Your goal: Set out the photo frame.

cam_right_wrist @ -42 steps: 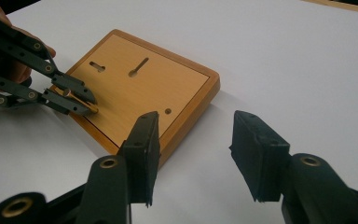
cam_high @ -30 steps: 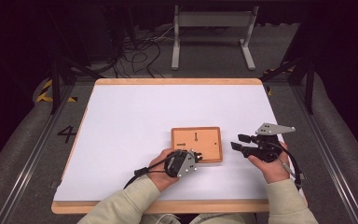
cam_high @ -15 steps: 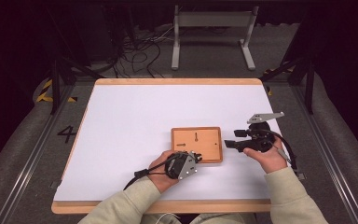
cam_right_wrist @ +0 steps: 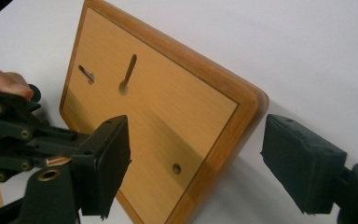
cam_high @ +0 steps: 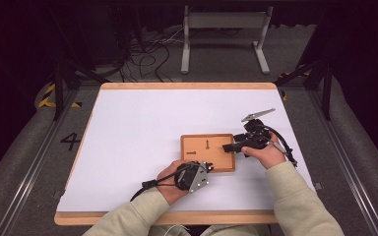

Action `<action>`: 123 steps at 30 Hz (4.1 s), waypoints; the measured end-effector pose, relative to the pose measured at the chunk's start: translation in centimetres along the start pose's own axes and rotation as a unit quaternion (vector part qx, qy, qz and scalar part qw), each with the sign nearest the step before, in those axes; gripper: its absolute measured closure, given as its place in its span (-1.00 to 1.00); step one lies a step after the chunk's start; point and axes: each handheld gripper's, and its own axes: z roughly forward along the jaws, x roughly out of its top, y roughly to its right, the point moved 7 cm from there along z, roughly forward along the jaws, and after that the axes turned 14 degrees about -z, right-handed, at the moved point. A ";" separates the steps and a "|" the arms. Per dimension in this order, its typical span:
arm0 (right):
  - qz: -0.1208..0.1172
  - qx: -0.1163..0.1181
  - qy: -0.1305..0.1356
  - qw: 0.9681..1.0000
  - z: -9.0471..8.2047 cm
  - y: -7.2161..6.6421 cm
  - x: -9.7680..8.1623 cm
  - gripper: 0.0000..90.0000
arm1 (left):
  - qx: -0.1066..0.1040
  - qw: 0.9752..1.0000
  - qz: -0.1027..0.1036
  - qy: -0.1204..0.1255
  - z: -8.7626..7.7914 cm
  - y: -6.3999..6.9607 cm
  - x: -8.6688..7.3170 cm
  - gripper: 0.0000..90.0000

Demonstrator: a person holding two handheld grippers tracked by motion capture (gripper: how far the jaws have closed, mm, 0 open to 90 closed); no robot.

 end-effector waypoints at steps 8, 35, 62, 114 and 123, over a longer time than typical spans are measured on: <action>0.020 0.037 -0.010 0.999 1.9 0.8 -0.1 -0.48 | 0.002 1.000 0.000 -0.003 0.0 0.0 -0.1 0.87; -0.025 0.055 0.006 0.998 1.2 -0.3 -0.4 -0.09 | -0.101 0.983 -0.152 -0.034 -3.7 -0.7 -1.3 0.00; -0.182 -0.027 -0.002 0.983 -1.7 -3.9 -1.2 0.06 | -0.083 0.955 -0.284 0.019 -9.3 -5.7 -5.7 -0.17; -0.203 -0.040 -0.082 0.975 -3.7 -8.7 -6.8 0.21 | -0.017 0.941 -0.339 -0.001 -9.6 -8.8 -8.5 -0.12; -0.194 -0.016 -0.099 0.976 -2.6 -8.5 -8.3 0.67 | -0.018 0.940 -0.340 -0.002 -9.5 -8.7 -8.5 -0.12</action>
